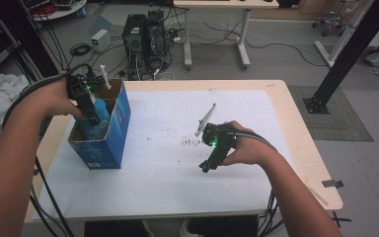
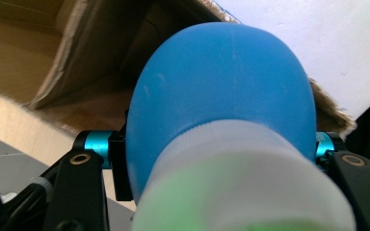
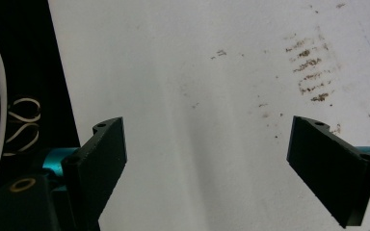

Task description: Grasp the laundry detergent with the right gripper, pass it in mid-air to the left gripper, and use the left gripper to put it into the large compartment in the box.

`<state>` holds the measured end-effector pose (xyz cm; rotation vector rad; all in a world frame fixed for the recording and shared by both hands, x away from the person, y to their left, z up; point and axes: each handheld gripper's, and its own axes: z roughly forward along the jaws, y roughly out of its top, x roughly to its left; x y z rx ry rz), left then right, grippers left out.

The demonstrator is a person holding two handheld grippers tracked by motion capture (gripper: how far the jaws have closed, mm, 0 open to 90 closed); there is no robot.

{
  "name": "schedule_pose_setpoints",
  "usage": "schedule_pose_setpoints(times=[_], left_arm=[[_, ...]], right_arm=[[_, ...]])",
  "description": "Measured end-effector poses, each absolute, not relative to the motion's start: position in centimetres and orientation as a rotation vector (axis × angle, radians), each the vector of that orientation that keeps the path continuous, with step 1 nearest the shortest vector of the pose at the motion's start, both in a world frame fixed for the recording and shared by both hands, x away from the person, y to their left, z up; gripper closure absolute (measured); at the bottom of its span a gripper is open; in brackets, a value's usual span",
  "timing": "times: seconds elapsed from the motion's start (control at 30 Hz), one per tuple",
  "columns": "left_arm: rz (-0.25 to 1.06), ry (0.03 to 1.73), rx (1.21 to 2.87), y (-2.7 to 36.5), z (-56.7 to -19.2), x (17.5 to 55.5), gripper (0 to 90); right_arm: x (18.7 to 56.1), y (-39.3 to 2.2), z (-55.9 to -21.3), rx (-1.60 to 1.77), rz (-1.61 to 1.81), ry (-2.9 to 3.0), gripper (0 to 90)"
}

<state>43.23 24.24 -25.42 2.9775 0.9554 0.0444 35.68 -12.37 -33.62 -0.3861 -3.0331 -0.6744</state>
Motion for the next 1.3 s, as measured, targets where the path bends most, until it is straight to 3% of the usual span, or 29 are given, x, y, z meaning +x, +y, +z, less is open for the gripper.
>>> schedule_pose_setpoints(times=[0.33, 0.63, 1.03, 1.3], left_arm=[[0.064, 0.885, 3.012, 24.1, -28.3, 43.8, 38.6], [0.008, 0.965, 2.977, 24.8, -29.8, 44.0, 38.5], [0.014, 0.980, 2.979, 24.9, -30.0, 43.8, 37.9], [0.018, 0.977, 2.969, 24.9, -29.6, 43.7, 32.7]], right_arm=[[35.9, -12.1, -34.2, -0.384, -0.686, -3.019, 13.1], [36.1, -11.9, -34.3, -0.385, -0.679, -3.017, 13.1], [36.1, -11.6, -34.5, -0.379, -0.680, -3.012, 13.1], [36.1, -11.8, -34.4, -0.389, -0.687, -3.009, 13.1]])
